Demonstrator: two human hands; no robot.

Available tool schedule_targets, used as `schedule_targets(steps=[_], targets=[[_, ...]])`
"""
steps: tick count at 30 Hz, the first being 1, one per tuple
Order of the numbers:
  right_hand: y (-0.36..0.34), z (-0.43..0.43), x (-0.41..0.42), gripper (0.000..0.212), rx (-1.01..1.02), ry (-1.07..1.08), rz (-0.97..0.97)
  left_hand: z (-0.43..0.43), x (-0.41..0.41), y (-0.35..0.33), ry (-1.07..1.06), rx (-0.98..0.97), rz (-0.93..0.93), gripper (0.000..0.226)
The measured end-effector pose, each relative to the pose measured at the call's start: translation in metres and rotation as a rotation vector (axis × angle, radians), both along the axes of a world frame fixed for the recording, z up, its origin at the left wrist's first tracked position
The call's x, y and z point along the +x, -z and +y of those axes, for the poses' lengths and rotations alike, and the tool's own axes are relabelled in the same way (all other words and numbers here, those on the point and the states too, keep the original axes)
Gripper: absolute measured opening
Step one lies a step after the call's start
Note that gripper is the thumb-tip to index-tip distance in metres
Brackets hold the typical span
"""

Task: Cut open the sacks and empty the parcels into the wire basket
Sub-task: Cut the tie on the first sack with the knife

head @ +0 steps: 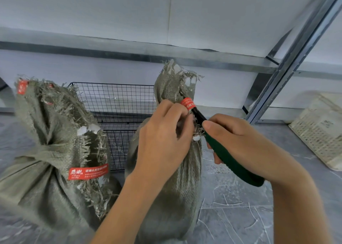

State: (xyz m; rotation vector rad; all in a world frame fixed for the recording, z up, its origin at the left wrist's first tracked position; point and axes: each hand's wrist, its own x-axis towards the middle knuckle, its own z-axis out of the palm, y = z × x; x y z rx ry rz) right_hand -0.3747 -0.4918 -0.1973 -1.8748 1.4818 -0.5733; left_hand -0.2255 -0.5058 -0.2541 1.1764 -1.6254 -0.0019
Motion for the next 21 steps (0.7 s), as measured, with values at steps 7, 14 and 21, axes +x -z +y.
schedule_targets(steps=[7,14,21], targets=[[0.005,-0.004,-0.005,0.033,0.004,-0.007,-0.136,-0.009,0.002,-0.021,0.366,0.231,0.649,0.026],[0.010,-0.009,-0.003,0.038,0.065,-0.015,-0.407,-0.033,-0.002,-0.028,0.492,0.451,0.637,0.036],[0.022,-0.012,0.013,0.042,0.187,-0.075,-0.675,-0.028,-0.004,-0.023,0.376,0.364,0.662,0.040]])
